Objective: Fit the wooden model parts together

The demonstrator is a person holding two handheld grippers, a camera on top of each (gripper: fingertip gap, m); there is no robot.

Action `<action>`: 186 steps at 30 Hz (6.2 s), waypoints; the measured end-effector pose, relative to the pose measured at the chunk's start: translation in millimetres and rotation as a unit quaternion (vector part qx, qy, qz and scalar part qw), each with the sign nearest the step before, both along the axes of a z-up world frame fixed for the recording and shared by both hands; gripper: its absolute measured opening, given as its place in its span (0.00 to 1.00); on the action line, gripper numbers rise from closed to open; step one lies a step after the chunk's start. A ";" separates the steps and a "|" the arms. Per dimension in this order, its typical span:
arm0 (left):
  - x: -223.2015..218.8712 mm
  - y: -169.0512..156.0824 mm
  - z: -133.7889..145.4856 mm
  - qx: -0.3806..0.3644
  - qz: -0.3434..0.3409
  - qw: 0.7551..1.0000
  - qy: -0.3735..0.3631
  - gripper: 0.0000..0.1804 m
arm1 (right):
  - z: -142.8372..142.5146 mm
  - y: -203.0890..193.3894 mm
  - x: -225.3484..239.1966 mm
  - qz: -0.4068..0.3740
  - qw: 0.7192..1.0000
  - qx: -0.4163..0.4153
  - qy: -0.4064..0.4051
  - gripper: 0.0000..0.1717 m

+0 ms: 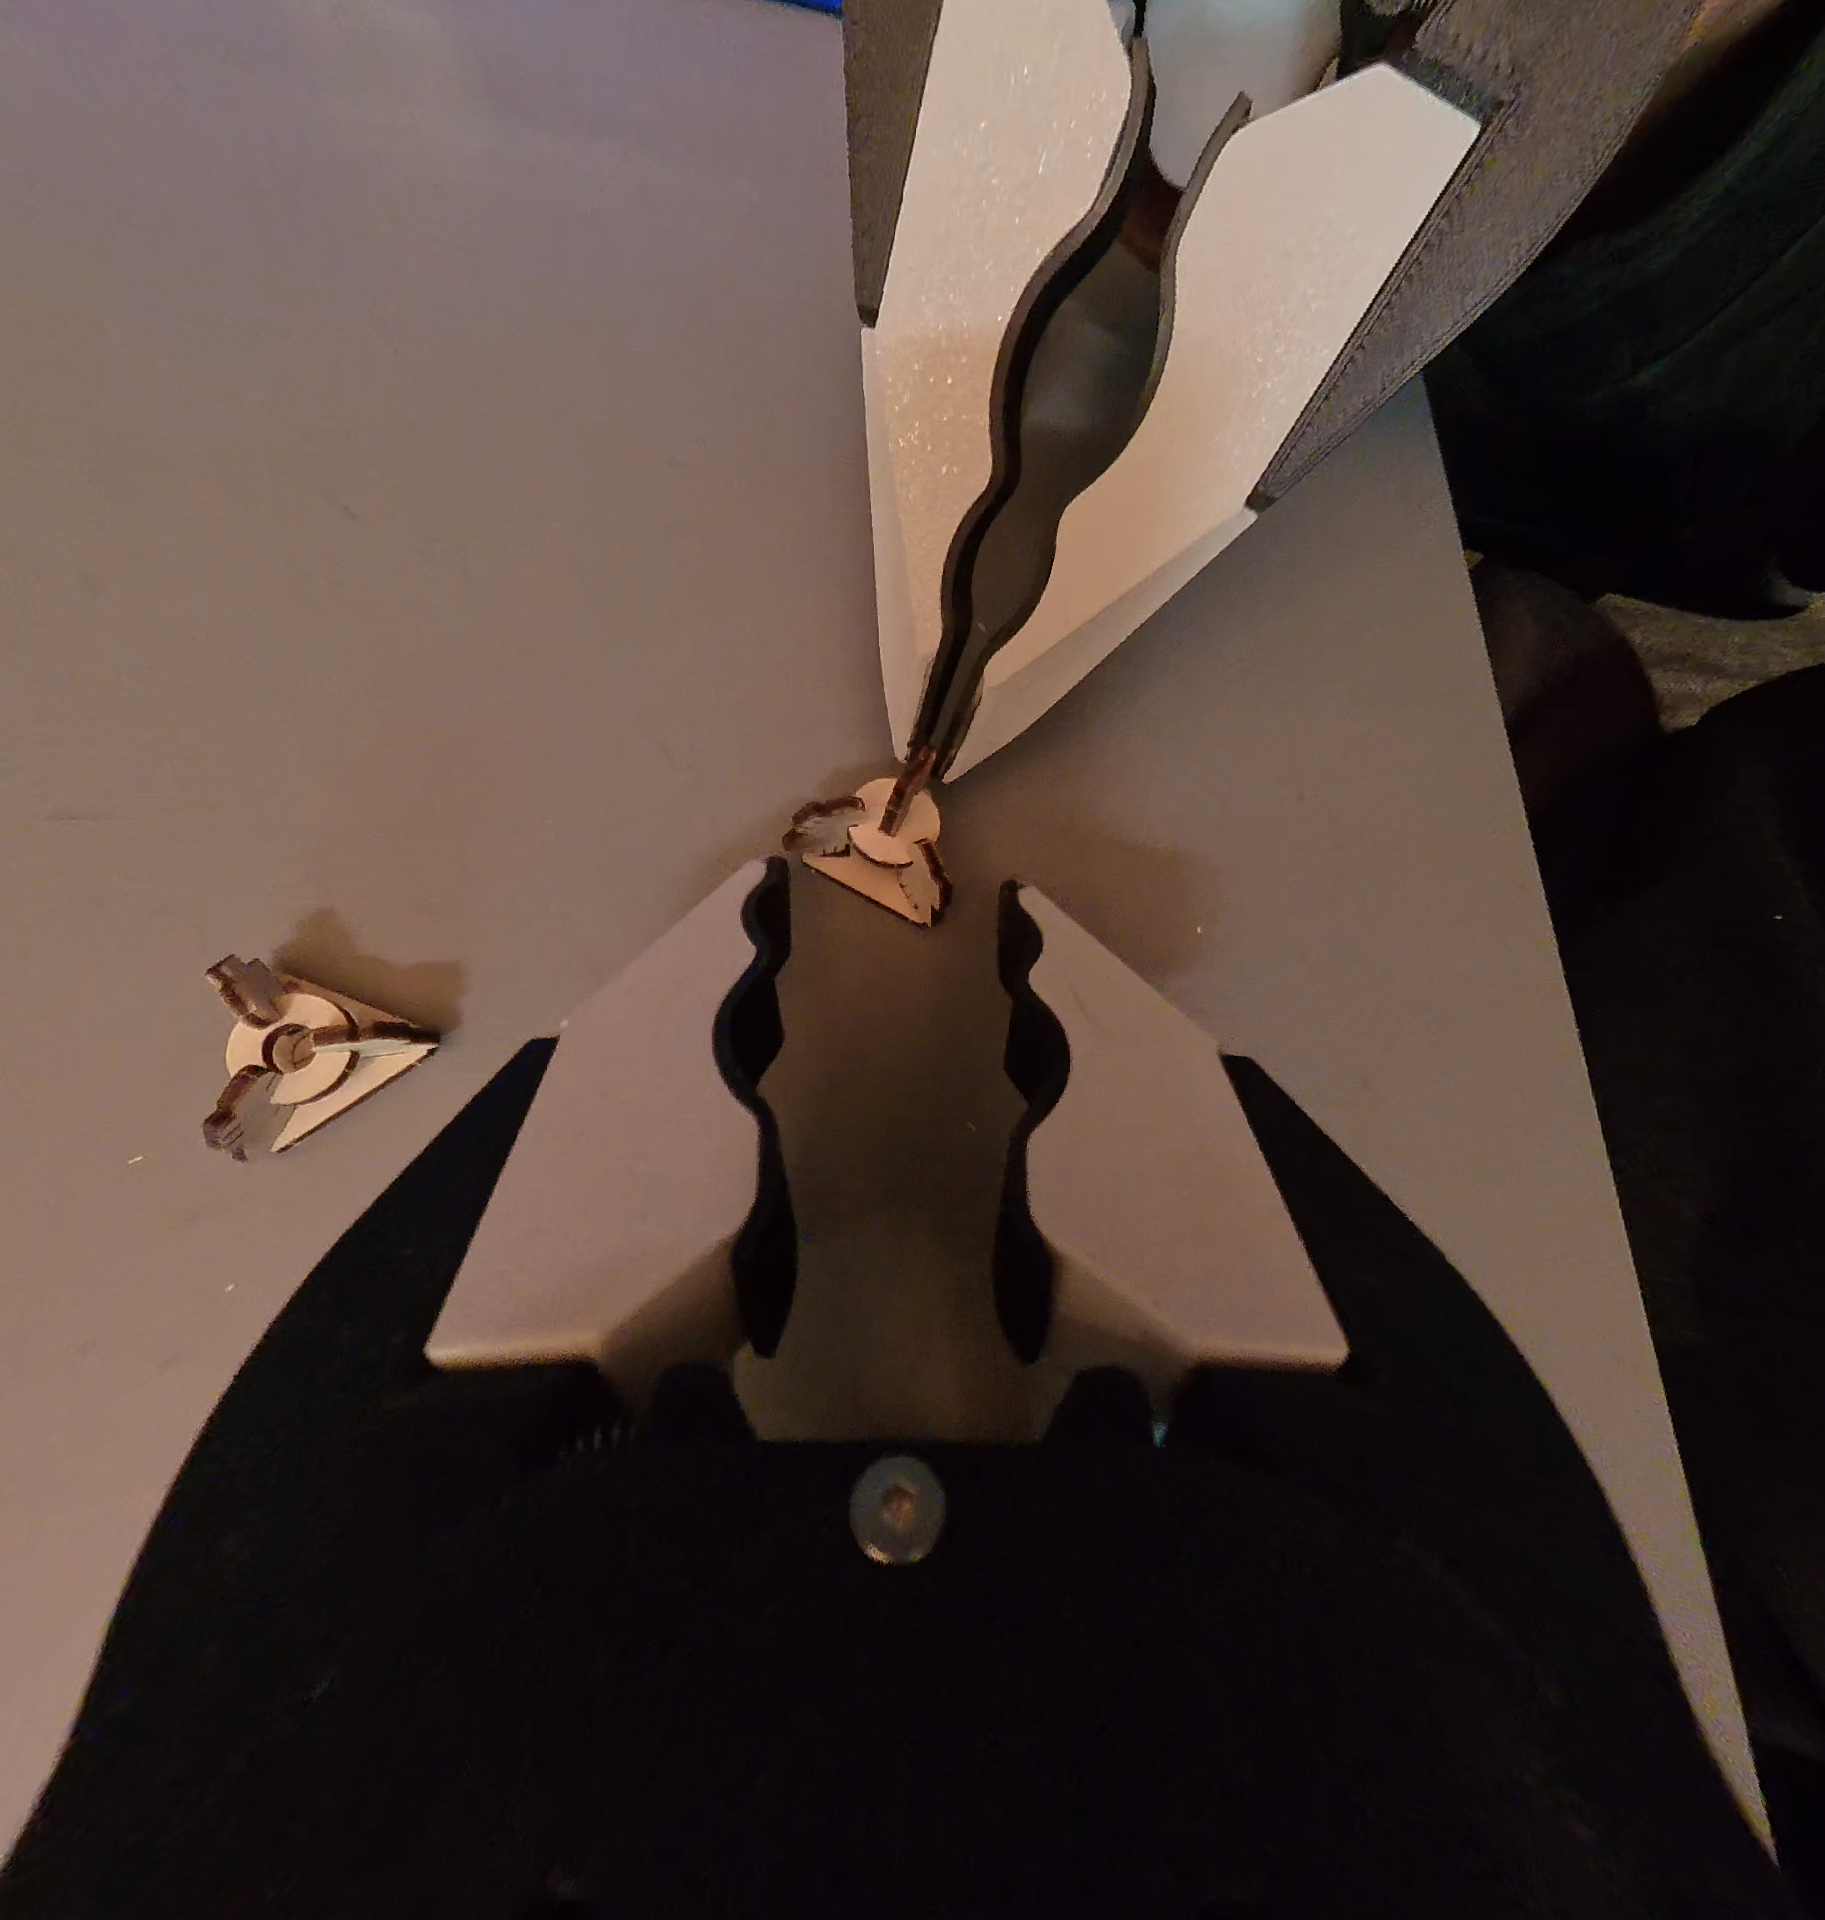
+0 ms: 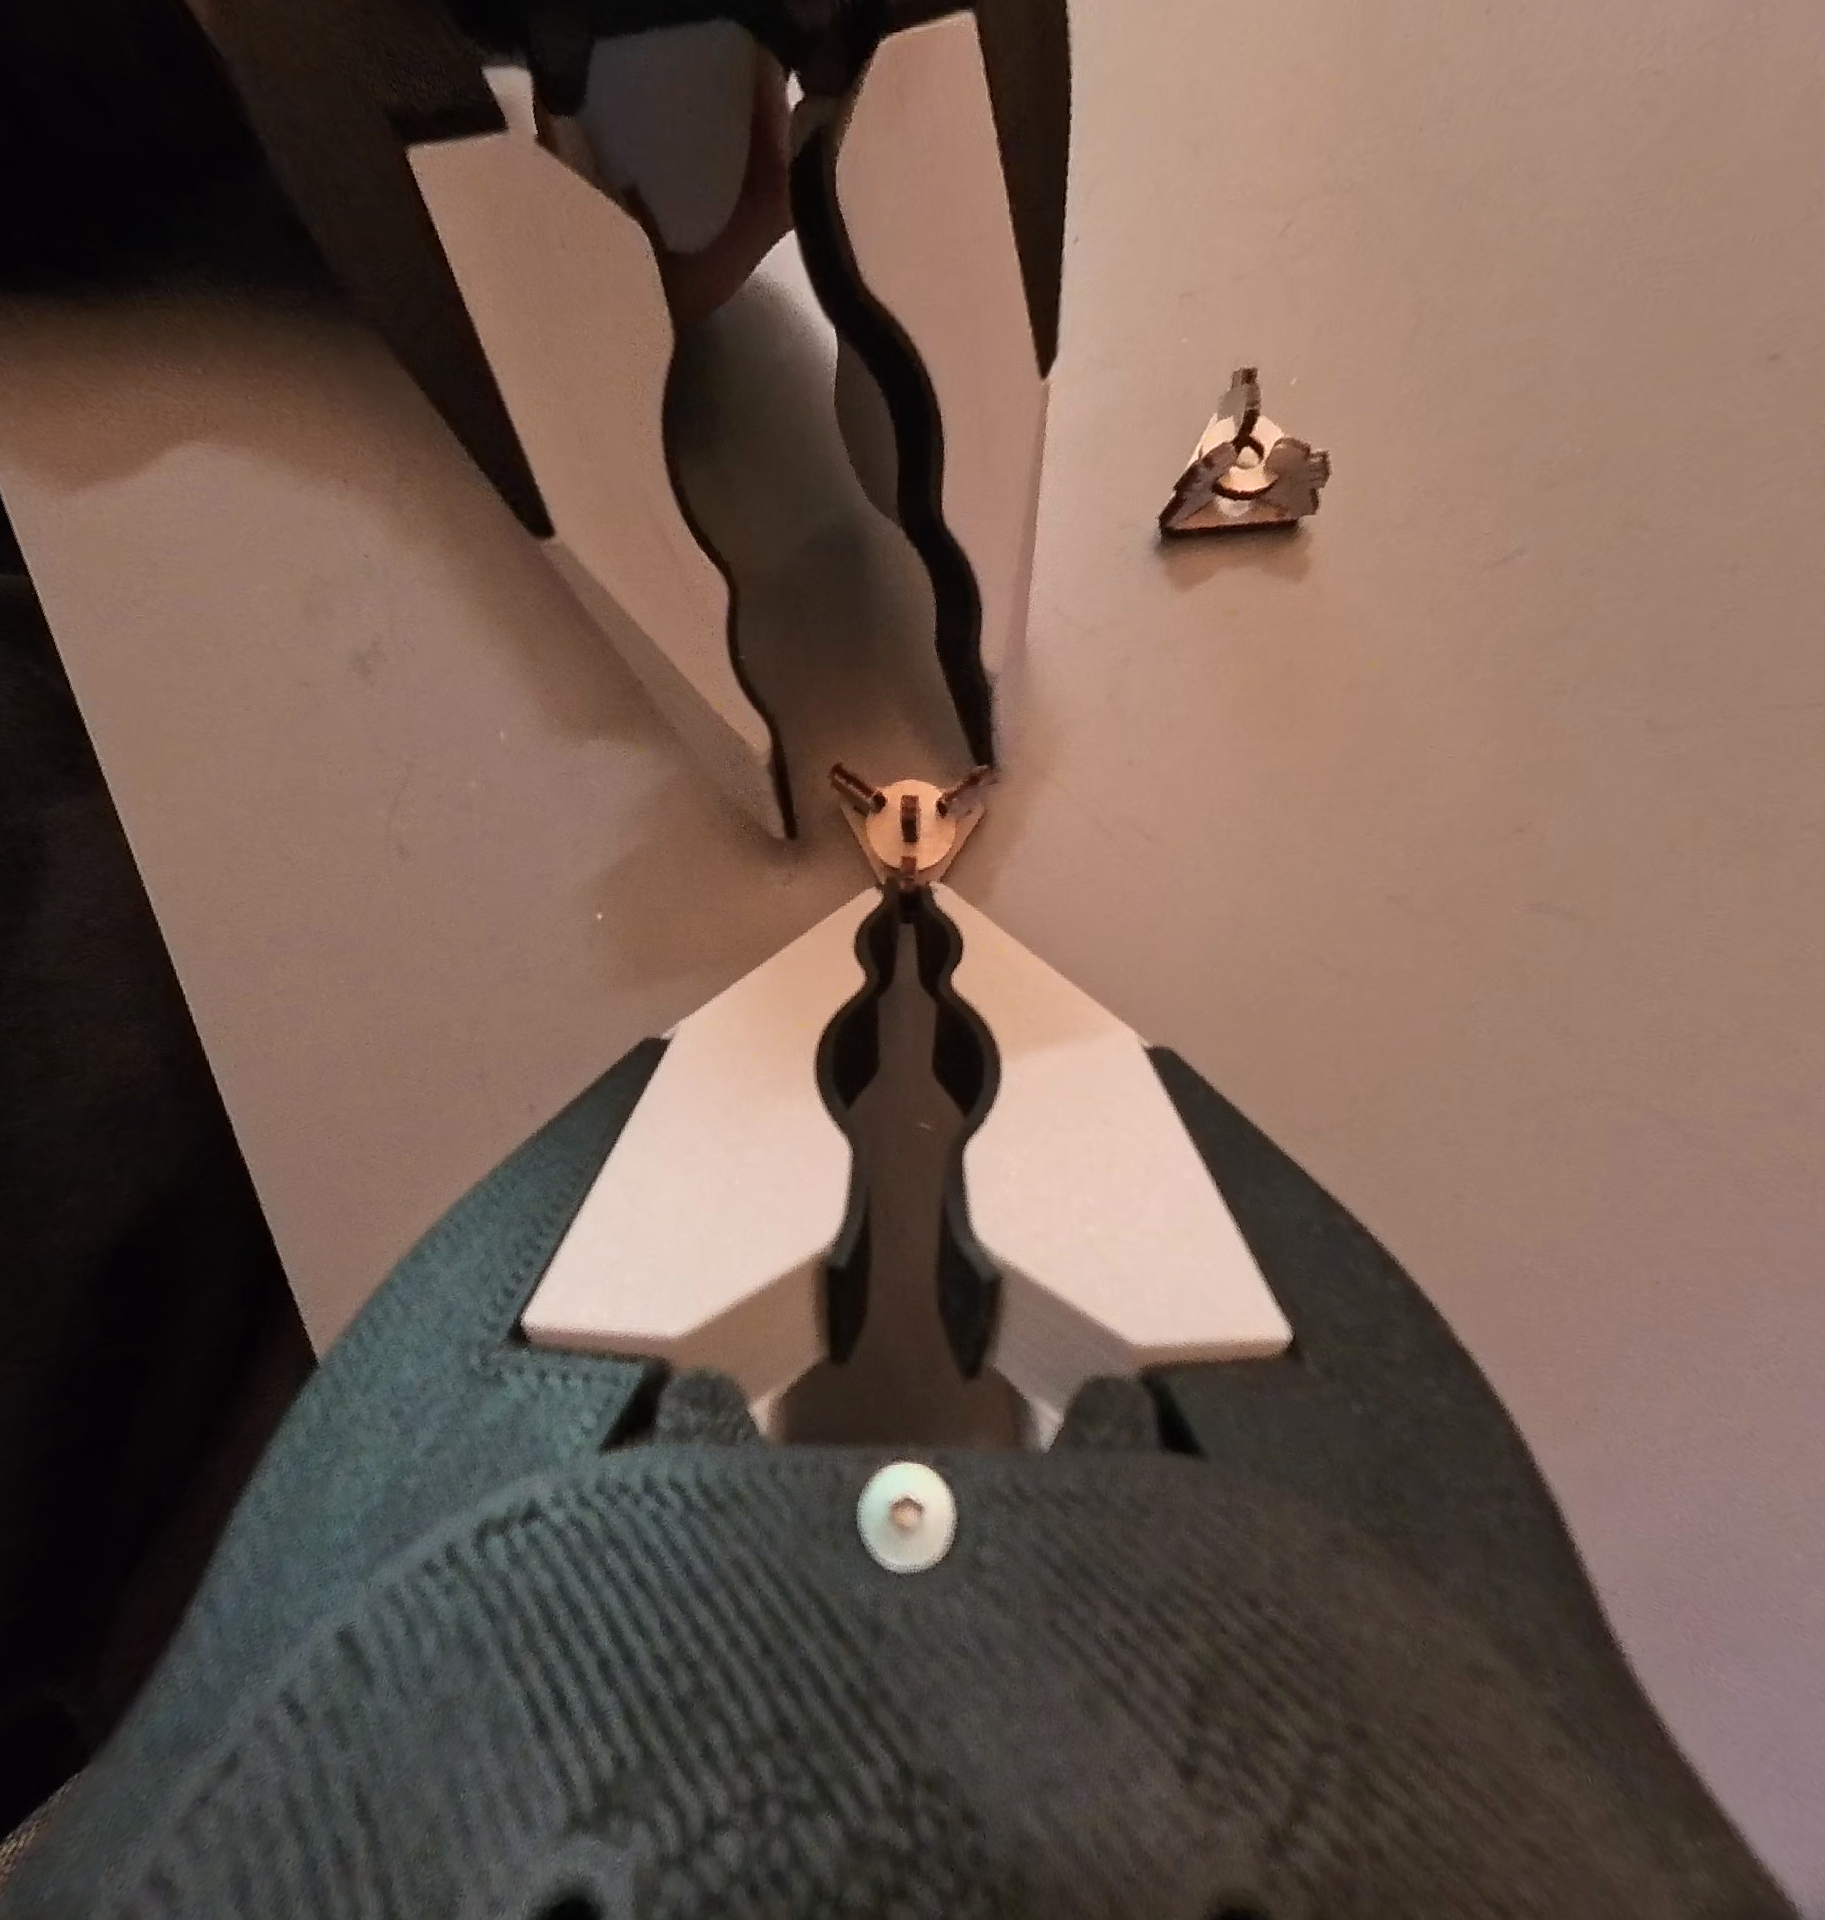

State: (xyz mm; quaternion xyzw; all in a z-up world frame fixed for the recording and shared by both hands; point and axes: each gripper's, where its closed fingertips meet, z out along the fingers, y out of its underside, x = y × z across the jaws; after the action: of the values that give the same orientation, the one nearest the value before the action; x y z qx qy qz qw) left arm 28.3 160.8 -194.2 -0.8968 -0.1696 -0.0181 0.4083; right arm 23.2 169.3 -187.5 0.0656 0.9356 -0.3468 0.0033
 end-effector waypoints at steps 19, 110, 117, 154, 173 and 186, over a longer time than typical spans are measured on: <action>-1.8 3.0 7.2 0.029 -0.005 0.999 -0.013 0.19 | -0.3 -0.1 0.4 0.001 1.000 0.008 0.005 0.01; -6.8 -3.3 8.8 0.034 -0.039 0.997 -0.050 0.20 | -3.6 -2.2 0.1 0.018 0.995 0.093 0.014 0.01; -4.2 -1.7 6.3 0.029 -0.044 0.997 -0.052 0.17 | -4.0 -2.0 0.1 0.018 0.993 0.112 0.012 0.01; -6.5 -3.5 4.3 0.013 -0.035 0.998 -0.047 0.17 | 8.8 -5.2 -1.6 0.041 0.998 0.016 0.042 0.02; -4.9 -2.5 4.2 -0.001 -0.036 0.998 -0.041 0.17 | 4.1 -6.0 -0.6 0.000 0.999 0.033 -0.009 0.01; -3.4 -3.3 1.7 -0.005 -0.037 0.998 -0.043 0.14 | 3.9 -7.0 2.0 -0.035 0.998 0.032 -0.041 0.01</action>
State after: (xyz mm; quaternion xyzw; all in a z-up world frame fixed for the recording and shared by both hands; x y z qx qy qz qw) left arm 24.9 157.5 -192.5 -0.9028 -0.1535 -0.0711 0.3954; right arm 25.2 162.3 -183.6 0.1125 0.9425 -0.3136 0.0275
